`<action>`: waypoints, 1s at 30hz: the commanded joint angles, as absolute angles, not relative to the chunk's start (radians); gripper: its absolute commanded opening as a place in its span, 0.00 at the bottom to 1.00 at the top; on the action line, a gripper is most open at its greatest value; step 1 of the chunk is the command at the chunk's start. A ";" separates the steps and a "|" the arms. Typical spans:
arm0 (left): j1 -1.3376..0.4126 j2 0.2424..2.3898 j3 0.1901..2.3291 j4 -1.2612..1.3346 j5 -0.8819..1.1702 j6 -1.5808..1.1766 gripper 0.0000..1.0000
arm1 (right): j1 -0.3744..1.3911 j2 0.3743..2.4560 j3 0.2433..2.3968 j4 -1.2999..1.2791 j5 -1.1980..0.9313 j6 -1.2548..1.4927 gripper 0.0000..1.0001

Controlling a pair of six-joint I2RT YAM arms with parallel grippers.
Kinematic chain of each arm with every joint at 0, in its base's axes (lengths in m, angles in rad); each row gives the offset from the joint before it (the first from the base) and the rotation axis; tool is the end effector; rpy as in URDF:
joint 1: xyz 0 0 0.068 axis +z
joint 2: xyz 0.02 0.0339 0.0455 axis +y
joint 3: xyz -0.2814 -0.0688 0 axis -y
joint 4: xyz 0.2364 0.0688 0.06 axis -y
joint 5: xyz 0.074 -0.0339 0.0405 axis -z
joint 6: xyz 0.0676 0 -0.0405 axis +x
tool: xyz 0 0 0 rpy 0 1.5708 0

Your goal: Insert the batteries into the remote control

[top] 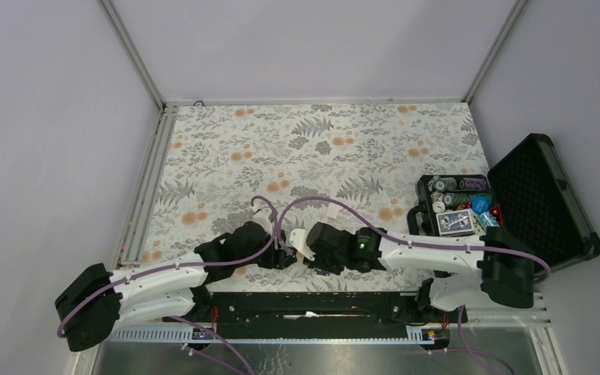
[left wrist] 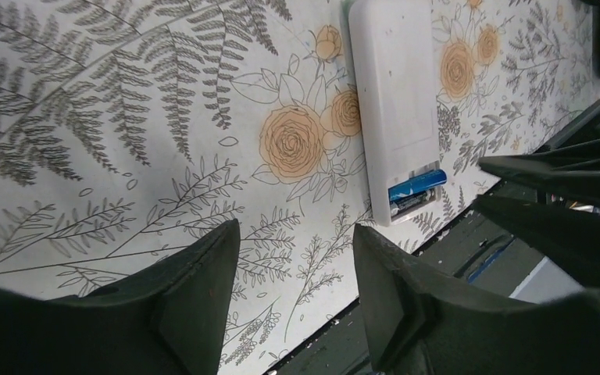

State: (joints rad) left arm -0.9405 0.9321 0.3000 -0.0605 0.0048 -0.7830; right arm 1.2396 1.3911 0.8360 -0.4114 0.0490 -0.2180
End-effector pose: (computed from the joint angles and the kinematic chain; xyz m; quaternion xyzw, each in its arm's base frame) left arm 0.1102 -0.1516 0.1577 0.0722 0.9022 -0.3241 0.2752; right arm 0.0950 0.2662 0.2003 -0.6302 0.7168 0.1250 0.2709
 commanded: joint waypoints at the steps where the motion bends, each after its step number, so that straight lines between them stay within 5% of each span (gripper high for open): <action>1: -0.940 0.983 0.307 0.045 0.073 -0.784 0.58 | 1.246 1.278 0.803 -0.352 0.155 -0.094 0.33; 12: -0.966 1.099 0.314 0.177 0.184 -0.805 0.47 | 1.246 1.139 0.726 -0.308 0.279 0.390 0.35; 22: -0.985 1.218 0.327 0.247 0.208 -0.828 0.18 | 1.245 1.114 0.636 -0.262 0.336 0.541 0.30; 30: -0.999 1.307 0.349 0.286 0.219 -0.831 0.08 | 1.245 1.134 0.612 -0.256 0.372 0.610 0.29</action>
